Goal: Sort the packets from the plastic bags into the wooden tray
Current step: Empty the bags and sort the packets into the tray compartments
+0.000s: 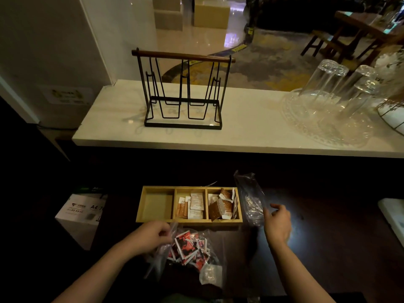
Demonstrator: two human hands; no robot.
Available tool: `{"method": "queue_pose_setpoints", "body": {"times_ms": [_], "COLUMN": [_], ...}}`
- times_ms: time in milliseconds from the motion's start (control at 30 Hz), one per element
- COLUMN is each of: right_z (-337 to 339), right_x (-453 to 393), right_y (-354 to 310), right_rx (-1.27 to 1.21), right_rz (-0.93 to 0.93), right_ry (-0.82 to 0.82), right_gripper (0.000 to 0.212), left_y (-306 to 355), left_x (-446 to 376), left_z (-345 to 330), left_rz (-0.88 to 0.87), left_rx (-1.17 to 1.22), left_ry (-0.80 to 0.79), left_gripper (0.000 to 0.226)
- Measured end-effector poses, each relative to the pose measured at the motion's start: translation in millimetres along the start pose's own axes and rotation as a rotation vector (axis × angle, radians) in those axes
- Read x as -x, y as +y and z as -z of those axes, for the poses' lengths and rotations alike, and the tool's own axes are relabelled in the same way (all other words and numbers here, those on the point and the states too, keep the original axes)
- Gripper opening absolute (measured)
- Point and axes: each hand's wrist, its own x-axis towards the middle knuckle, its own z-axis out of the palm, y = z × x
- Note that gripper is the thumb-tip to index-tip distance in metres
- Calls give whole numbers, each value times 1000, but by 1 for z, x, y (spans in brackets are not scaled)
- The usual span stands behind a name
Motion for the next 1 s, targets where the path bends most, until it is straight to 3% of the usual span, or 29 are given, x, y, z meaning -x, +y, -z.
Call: {"method": "queue_pose_setpoints", "body": {"times_ms": [167, 267, 367, 433, 533, 767, 1000], "right_z": [4, -3, -21, -38, -65, -113, -127], "right_x": [15, 26, 39, 49, 63, 65, 57], "right_y": [-24, -41, -69, -91, -117, -138, -132], "right_rx": [-59, -76, 36, 222, 542, 1117, 1247], "right_rz": [120, 329, 700, 954, 1195, 1383, 1530], "right_ry": [29, -4, -194, -384, -588, -618, -595], "right_gripper": [29, 21, 19, 35, 58, 80, 88], "left_y": [-11, -19, -24, -23, -17, -1, -8], "left_x": [10, 12, 11, 10, 9, 6, 3], "left_z": [19, 23, 20, 16, 12, 2, 0], "left_rz": [-12, -10, -11, -23, -36, -37, -25], "left_rx": [64, 122, 134, 138, 154, 129, 161], "left_ry": [87, 130, 127, 113, 112, 96, 90], "left_gripper": [21, 24, 22, 21, 21, 25, 24]}}
